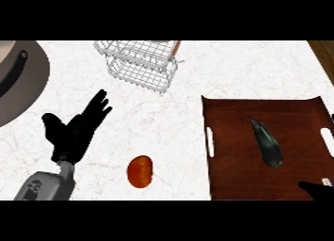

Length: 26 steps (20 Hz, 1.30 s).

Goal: Pick the eggplant from the tray and place it in the tiered basket

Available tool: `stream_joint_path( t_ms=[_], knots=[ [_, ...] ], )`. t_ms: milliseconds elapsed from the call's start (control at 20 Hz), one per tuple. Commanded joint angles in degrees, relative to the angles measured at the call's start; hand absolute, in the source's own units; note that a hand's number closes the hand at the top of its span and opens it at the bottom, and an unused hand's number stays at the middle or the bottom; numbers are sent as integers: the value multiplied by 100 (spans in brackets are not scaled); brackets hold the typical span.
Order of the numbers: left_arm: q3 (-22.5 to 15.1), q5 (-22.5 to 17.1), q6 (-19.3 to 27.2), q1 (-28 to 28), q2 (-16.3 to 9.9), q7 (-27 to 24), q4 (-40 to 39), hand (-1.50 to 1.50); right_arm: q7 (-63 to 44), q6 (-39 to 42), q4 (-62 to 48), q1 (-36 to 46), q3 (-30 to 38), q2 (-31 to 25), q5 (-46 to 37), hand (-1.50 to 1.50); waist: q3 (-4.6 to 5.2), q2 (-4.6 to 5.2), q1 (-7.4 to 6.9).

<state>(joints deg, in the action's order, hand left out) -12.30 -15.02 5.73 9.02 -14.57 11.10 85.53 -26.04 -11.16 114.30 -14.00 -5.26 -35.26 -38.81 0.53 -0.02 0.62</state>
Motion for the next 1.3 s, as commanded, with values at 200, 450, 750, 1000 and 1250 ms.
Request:
stream_joint_path(
  t_ms=[200,450,750,1000,1250],
  knots=[
    [-131,96,-8,90,145,48,27,0,-3398,1720,1143,967,-1600,800,-1581,-150,-23,8,-207],
    [87,85,-57,497,75,290,-206,0,-4403,2444,21,2365,-2295,1826,-2248,-150,-41,20,-172],
    [199,-48,-42,388,85,561,222,0,-4509,2831,-595,2252,-2175,2151,-2666,-150,-50,-13,-105],
    [106,135,-168,86,242,175,-27,0,-4085,2554,-1277,2196,-1874,2567,-2734,-150,-53,1,-80],
    [311,65,-203,287,216,396,-39,0,-4080,2382,-1334,1715,-2019,2797,-3205,-150,-54,-6,-55]
  ],
)
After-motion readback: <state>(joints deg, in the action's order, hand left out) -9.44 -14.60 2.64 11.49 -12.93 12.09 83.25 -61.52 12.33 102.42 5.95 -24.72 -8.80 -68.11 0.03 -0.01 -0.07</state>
